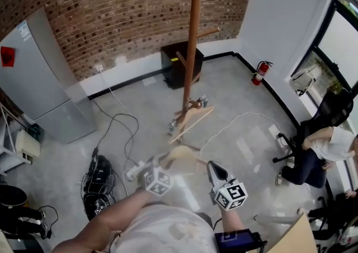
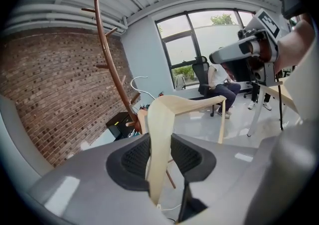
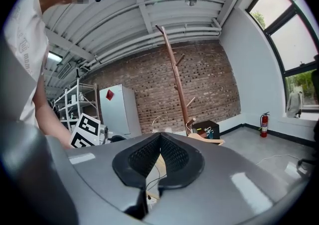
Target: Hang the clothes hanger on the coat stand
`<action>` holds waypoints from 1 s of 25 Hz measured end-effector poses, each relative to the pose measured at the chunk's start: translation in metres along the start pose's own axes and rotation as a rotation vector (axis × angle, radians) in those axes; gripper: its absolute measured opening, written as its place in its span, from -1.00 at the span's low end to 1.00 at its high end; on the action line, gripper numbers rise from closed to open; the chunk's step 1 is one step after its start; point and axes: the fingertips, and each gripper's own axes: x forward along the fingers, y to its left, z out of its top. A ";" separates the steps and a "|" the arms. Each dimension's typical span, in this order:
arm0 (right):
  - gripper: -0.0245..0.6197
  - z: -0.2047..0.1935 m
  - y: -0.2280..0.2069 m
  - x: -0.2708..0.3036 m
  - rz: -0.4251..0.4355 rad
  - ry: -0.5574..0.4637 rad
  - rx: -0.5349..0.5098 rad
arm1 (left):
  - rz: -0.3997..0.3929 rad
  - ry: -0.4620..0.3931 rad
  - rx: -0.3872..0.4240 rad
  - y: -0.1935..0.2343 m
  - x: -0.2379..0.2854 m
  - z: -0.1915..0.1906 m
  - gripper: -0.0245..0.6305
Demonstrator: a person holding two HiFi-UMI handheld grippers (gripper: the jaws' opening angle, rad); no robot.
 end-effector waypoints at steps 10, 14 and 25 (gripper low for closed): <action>-0.88 0.031 -0.022 0.069 0.026 -0.014 -0.030 | 0.071 -0.039 0.044 0.053 0.037 0.022 -0.53; -0.88 0.042 -0.033 0.092 0.074 -0.020 -0.034 | 0.090 -0.019 0.052 0.063 0.048 0.033 -0.53; -0.88 0.061 -0.090 0.145 0.213 -0.008 -0.026 | 0.161 0.090 0.059 0.074 0.118 0.046 -0.52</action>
